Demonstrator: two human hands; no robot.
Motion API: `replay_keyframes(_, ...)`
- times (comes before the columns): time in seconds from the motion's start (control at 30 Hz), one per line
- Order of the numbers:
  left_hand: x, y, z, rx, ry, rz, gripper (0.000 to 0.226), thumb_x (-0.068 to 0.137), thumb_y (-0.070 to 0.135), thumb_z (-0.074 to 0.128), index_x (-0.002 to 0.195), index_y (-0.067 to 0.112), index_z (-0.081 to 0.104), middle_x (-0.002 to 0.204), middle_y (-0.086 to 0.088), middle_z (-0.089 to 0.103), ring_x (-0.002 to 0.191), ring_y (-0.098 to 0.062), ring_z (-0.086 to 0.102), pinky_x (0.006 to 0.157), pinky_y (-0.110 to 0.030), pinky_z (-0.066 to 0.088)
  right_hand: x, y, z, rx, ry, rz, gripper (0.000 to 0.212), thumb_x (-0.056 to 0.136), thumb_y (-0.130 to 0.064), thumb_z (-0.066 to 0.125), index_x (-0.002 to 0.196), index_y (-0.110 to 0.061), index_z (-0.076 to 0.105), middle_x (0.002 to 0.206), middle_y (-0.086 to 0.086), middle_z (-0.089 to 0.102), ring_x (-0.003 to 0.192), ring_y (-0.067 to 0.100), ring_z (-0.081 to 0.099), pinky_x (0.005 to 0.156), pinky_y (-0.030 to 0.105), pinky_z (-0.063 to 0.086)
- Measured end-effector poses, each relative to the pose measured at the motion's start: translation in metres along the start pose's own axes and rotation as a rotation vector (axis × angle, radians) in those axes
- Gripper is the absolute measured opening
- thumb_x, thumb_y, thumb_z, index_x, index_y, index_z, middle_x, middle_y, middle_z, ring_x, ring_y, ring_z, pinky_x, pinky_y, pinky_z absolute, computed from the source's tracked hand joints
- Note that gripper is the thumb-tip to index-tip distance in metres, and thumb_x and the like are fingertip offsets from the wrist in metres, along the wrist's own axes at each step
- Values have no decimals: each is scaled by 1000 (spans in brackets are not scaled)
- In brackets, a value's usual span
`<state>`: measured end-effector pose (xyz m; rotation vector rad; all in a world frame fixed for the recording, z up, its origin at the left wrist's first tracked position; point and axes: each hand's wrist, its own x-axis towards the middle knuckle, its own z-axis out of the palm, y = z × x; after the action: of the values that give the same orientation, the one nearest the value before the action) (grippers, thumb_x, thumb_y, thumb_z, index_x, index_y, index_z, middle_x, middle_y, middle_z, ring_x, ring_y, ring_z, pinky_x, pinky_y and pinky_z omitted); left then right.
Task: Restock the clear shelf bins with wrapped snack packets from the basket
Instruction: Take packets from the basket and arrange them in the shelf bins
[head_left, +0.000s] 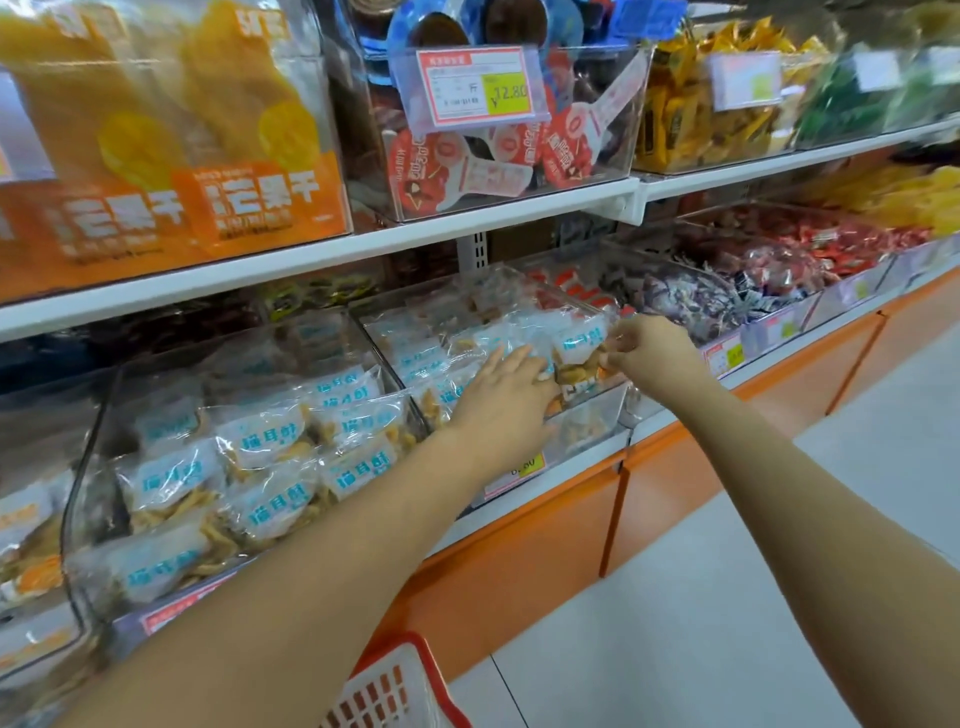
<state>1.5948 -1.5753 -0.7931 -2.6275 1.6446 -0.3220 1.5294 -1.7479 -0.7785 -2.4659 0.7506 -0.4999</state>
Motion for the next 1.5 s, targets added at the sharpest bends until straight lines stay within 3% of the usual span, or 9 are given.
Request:
replay_keyframes(0.1,-3,4,4,-52,27,-19,48,95,36,47,139,16,45,148,-7,32,139,-23,20,111,-37,24,2,-2,10,-52,202,13,24,85,-4,64,105,-7,51,95,14,62,89,34,58,73,39,48)
replay_keyframes(0.2,-8,12,8,-68,-15,-35,55,97,41,44,144,14,38,155,-13,21,145,-28,10,118,-42,10,-4,-8,18,-255,55,10,14,89,-4,53,100,-7,46,81,12,56,82,31,54,65,33,37)
replay_keyframes(0.4,-23,22,9,-113,-58,-41,60,99,38,41,151,13,23,160,-12,3,147,-28,-6,116,-47,-12,-25,-20,20,-153,109,73,32,89,-1,52,118,1,41,115,22,54,103,38,56,68,35,35)
replay_keyframes(0.5,-57,22,7,-411,117,-42,47,100,28,44,144,12,39,155,-9,26,142,-24,23,116,-32,16,-54,-37,20,-145,268,14,31,89,-8,56,115,0,42,118,21,50,101,39,55,68,36,32)
replay_keyframes(0.57,-93,23,8,-539,285,-86,25,98,26,49,117,13,60,121,-2,56,108,-18,53,90,-29,41,-72,-47,28,-212,257,-126,18,93,-14,51,106,-1,49,99,20,59,90,38,59,63,33,31)
replay_keyframes(0.77,-240,9,63,-563,140,-365,39,96,32,52,61,18,43,54,4,40,52,-13,39,51,-30,27,-175,-69,113,-336,-211,-459,21,97,-31,47,84,-15,43,76,10,57,77,33,56,57,32,31)
replay_keyframes(1.1,-450,-29,145,-475,-533,-594,25,101,30,43,87,14,56,77,-3,55,67,-15,48,60,-24,33,-326,-44,255,-444,-1160,-334,36,99,-16,44,133,-3,47,120,9,52,103,24,58,78,26,44)
replay_keyframes(1.23,-508,-47,164,-421,-672,-687,23,98,26,44,96,13,63,93,-6,65,82,-19,58,72,-30,45,-364,-2,309,-560,-1321,-229,31,92,-11,56,118,5,48,117,15,54,102,31,55,99,39,42)
replay_keyframes(1.5,-540,-58,171,-425,-647,-793,22,96,20,43,96,13,64,96,-3,67,86,-19,60,75,-32,48,-380,22,339,-789,-1194,-313,50,99,-23,41,146,-9,28,149,11,26,136,31,29,109,42,29)
